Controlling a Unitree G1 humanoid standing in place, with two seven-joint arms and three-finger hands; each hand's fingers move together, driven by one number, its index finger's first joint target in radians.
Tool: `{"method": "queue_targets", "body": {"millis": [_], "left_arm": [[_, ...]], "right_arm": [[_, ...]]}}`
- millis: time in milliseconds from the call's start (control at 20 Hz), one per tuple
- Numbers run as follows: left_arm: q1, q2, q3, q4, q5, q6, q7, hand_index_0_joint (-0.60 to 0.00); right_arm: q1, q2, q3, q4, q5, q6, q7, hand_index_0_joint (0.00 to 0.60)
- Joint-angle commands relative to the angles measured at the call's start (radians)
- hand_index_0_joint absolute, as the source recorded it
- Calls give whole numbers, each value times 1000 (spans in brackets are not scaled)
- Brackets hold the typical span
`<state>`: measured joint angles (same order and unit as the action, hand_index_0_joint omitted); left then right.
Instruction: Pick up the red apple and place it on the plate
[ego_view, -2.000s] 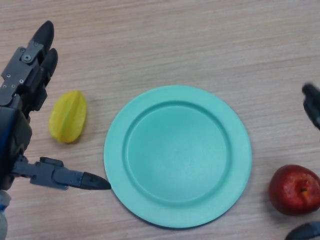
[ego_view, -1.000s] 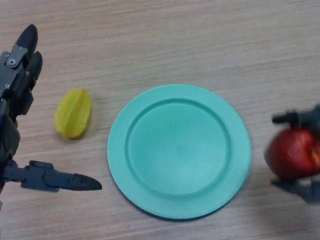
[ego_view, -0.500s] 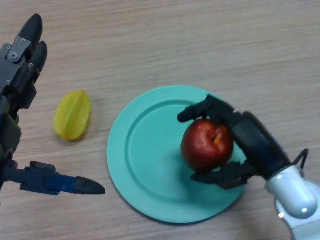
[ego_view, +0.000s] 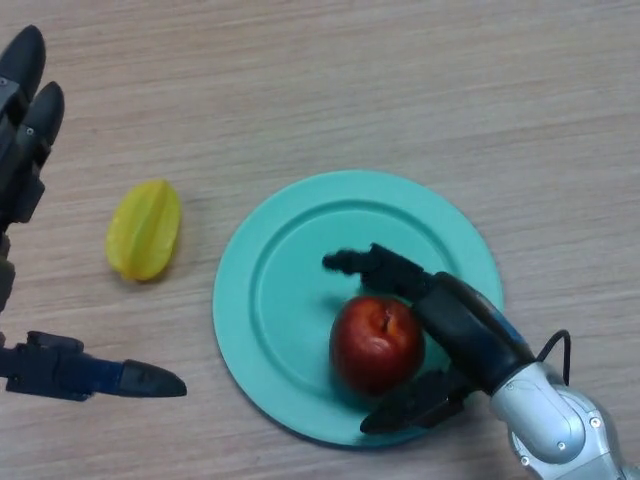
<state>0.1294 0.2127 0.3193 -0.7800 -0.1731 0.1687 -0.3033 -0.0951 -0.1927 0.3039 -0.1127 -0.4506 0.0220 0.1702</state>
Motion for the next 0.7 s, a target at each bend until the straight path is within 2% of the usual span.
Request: {"method": "queue_targets", "body": {"millis": [50,100,200,250,300,350,400,450,550,700], "left_arm": [[-24,29,86,-84,-71,-37,-7,0],[-27,31,88,-93,-79,-23,-3,0],[-33,36,91,-106,-87,-1,-2,0],[-40,41,99,-101,-99,14,-3,0],[-44,43,103,-96,-101,12,-3,0],[-49,46,101,-77,-97,-1,-2,0],[-48,46,100,-73,-95,-5,-1,0],[-45,44,92,-57,-77,-17,2,0],[-39,38,88,-39,-69,-29,9,0],[-34,32,65,-25,-56,-45,20,0]], "right_arm": [[-46,3,-31,-146,42,-20,-12,0],[-53,3,-42,-169,55,0,1,0],[-76,3,-106,-237,95,43,78,0],[-85,3,-168,-278,142,61,133,0],[-83,-1,-194,-302,167,75,156,0],[-76,-17,-252,-355,236,107,189,0],[-71,-28,-275,-375,269,115,191,0],[-55,-57,-324,-404,319,105,195,0],[-11,-81,-385,-458,388,122,199,0],[66,-78,-442,-562,517,191,191,0]]}}
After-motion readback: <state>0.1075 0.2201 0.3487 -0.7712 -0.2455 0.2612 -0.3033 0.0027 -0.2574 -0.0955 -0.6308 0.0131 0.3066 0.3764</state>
